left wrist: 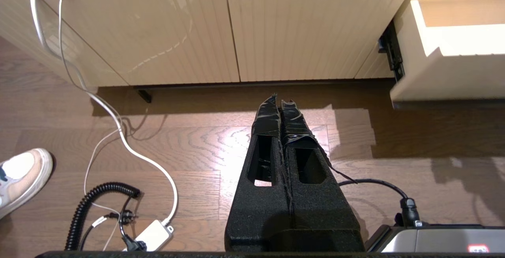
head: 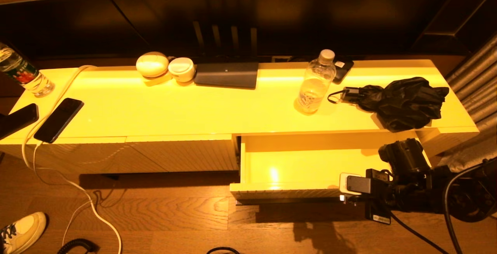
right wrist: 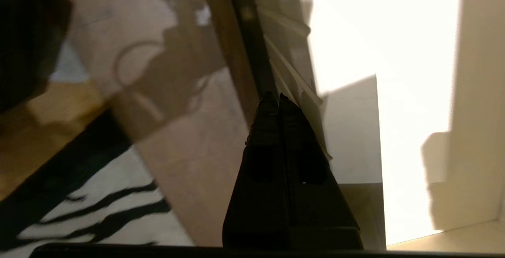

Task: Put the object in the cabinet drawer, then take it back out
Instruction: Close the drawer

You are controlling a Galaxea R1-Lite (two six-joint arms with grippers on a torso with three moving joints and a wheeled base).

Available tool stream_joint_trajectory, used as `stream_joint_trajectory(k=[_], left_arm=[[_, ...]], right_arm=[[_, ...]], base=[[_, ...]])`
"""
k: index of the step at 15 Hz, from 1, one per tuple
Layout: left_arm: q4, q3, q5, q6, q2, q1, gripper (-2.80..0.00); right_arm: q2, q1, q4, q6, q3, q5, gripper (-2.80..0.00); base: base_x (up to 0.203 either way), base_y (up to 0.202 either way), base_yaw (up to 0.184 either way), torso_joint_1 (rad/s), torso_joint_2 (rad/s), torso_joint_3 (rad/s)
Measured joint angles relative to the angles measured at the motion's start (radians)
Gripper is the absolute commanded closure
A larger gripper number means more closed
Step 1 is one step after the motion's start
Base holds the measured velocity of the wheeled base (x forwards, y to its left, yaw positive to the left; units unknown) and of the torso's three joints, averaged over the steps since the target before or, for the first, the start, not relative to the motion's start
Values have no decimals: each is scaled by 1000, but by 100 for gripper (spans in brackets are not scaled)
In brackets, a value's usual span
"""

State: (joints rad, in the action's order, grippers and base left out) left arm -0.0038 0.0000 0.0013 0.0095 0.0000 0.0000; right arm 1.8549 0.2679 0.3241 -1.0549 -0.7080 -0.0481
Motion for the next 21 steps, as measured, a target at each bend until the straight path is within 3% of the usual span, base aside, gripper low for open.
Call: stream_joint_trajectory(k=[3,21], left_arm=[[0,0,0,0,0,0,0],[0,0,0,-1,0,0,0]], right_arm=[[20,0,66,-1,-42,0,0],[209,-56,122,3,-402,-6,0]], base=[[0,0,0,0,0,0],[0,0,0,0,0,0]])
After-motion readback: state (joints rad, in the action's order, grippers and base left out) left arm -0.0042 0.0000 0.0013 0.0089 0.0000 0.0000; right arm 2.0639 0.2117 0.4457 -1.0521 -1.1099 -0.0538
